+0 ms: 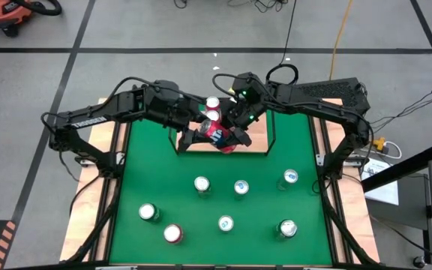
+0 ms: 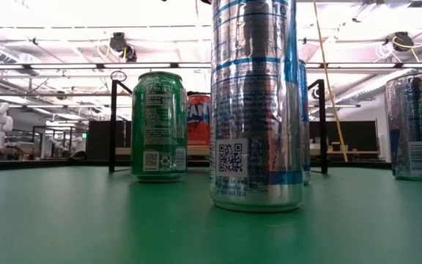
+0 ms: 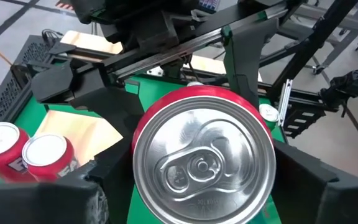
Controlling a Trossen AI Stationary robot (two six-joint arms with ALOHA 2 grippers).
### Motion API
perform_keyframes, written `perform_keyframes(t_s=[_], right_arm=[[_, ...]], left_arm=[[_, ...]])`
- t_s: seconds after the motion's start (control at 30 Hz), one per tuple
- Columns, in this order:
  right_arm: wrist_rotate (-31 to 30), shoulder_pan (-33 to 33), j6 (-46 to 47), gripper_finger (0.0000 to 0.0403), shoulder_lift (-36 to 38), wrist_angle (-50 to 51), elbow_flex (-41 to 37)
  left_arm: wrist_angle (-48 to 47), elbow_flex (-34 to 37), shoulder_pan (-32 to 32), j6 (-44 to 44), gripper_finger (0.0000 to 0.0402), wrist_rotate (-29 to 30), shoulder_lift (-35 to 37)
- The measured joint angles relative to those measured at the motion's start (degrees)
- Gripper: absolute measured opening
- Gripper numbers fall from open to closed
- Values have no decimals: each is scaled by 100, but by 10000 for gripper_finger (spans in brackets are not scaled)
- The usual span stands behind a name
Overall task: Place canned beverage on shelf
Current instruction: Put the red soda can on the shelf aligned with the other left red soda can
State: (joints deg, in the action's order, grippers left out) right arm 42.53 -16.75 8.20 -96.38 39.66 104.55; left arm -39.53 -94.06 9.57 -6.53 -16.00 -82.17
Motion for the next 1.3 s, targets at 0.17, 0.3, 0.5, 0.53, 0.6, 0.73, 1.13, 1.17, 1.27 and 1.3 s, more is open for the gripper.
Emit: perform_keyframes(t_s=[0.17,0.3,0.5,0.53,0.6,0.73,1.13,1.17,1.27,1.3], right_arm=[[-127,0,341,341,47,237,2],[-647,39,342,351,253,839,9],[-1484,137,310,354,628,1595,17],[-1690,155,310,354,702,1740,17],[-2112,183,306,354,856,2118,9],[-2693,250,385,352,1228,2735,7],[-3914,264,368,351,2447,3416,7],[-3982,262,325,351,2512,3416,7],[-4139,258,292,351,2668,3418,7],[-4144,258,289,351,2711,3418,7]], left_arm=[[-27,8,-23,-209,281,-11,2],[-27,11,-22,-374,281,-91,4],[-56,11,-29,-372,282,-310,15],[-56,13,-29,-371,282,-373,16],[-55,-14,-47,-377,282,-504,26],[-116,-263,-53,-338,282,-498,28],[-1346,-754,-38,446,283,546,-584],[-1469,-754,-38,455,283,673,-660],[-1687,-754,-36,696,283,1075,-910],[-1737,-754,-34,752,283,1208,-993]])
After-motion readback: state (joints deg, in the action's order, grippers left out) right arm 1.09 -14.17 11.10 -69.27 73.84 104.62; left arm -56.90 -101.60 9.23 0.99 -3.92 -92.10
